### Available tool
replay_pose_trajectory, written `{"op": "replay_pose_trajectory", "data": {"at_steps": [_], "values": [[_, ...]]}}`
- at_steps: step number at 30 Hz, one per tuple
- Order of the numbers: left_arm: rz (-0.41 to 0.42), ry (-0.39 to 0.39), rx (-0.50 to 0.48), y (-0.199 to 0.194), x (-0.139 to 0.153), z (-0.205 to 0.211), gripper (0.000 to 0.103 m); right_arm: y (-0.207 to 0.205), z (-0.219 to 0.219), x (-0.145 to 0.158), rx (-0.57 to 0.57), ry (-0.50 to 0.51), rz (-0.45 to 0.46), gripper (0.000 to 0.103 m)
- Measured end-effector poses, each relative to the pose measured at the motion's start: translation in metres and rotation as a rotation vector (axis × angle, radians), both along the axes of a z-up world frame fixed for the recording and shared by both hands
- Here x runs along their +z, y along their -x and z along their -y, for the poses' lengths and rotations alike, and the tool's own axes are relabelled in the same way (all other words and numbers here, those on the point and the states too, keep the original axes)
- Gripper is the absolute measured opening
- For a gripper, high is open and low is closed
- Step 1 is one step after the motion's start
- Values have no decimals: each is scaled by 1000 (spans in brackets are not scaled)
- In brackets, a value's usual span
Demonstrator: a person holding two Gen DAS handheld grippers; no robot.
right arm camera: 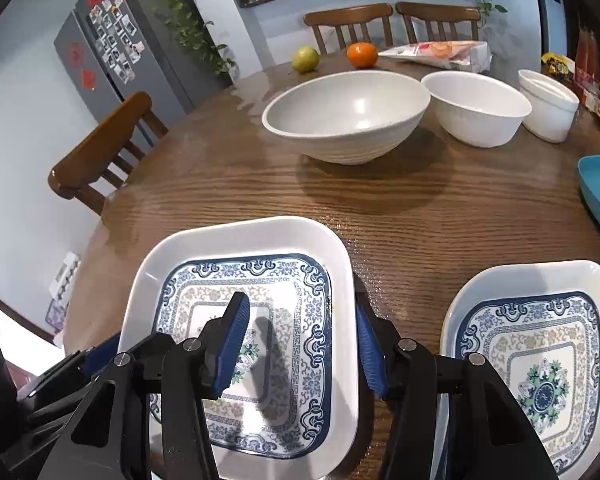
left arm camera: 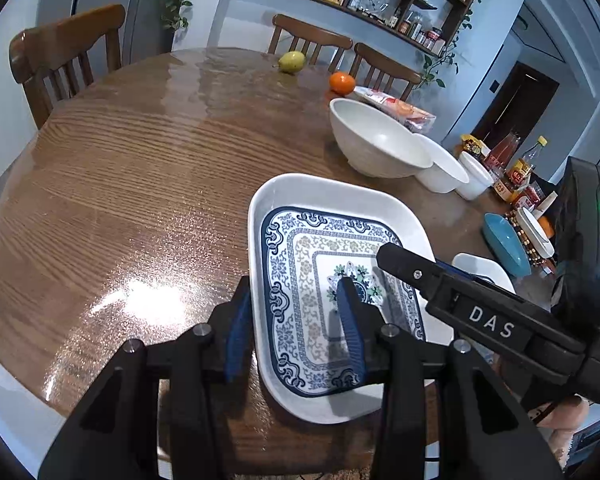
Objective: Organize plates and bowls
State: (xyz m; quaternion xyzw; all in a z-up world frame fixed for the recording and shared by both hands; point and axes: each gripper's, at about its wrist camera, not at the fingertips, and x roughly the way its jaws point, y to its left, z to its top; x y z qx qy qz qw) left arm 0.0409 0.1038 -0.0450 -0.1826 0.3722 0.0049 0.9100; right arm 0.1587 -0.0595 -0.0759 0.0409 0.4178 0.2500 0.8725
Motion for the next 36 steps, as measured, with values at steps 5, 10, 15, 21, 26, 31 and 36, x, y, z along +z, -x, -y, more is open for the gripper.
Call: {"op": "replay_pose_trajectory", "data": {"at_steps": [5,10,15,21,26,31,36], "values": [[24,5,-11,5,7,8,40,9,6,9,-13,-3,36,54],[44,-1,-31,8,15,22,40,15,19,17,-30,-24,57,54],[55,-3,-54,8,20,35,40,22,34,26,-58,-37,92,54],[74,-1,-91,8,27,56,40,30,55,35,-89,-53,124,54],[80,9,-134,7,28,75,40,33,73,42,-127,-59,143,54],[78,13,-175,5,28,93,40,36,95,45,-174,-69,152,54],[75,13,-214,2,29,110,40,39,113,46,-217,-68,167,54]]}}
